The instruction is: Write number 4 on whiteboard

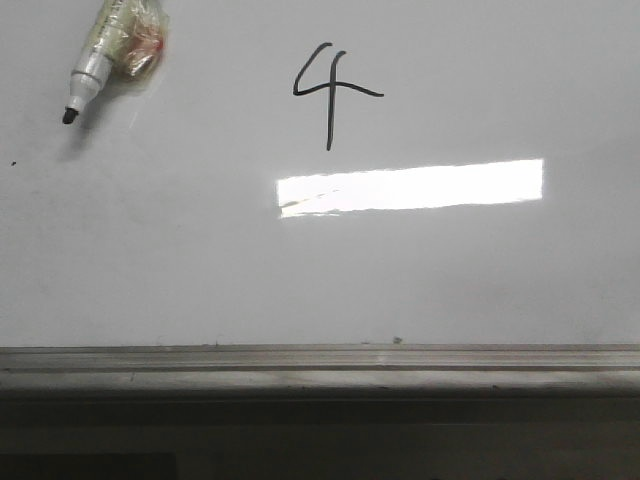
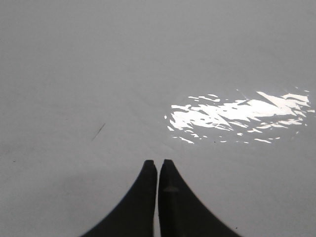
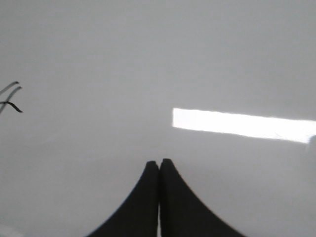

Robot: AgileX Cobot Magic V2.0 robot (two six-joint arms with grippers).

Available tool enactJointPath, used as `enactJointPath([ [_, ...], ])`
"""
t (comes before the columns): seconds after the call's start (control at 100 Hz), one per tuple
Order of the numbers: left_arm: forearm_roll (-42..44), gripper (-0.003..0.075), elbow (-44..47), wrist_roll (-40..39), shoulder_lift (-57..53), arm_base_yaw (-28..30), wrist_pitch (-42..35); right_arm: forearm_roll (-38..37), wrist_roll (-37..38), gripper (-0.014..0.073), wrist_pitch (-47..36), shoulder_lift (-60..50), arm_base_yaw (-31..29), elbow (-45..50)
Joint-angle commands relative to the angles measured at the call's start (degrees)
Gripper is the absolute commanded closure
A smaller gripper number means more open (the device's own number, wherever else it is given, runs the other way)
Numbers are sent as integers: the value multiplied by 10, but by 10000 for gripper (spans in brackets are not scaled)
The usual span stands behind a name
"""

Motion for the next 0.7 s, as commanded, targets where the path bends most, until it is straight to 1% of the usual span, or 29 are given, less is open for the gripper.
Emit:
enactJointPath([
  [0.0,-5,741,17,-5,-17,1,-40,-198,158,658,-41,7,-4,-14],
  [0.02,-5,741,17,-5,-17,1,-40,-237,201,658,-41,7,-4,-14],
  [0.07,-5,741,17,-5,-17,1,-40,-310,254,658,-42,7,-8,-8],
  [0.1,-5,741,17,-5,-17,1,-40,-339,288,658,-48,7,-13,-2],
  [0.13,-5,741,17,-5,-17,1,-40,-367,314,658,-59,7,-20,10],
  [0.22,-5,741,17,-5,-17,1,-40,-406,361,658,-82,7,-33,40],
  [0.4,-5,741,17,-5,-17,1,-40,-436,369,658,-93,-14,-38,80],
  [0.45,-5,741,17,-5,-17,1,-40,-436,369,658,-70,-28,-41,80],
  [0.69,-5,741,17,-5,-17,1,-40,-440,369,658,-72,-32,-53,80],
])
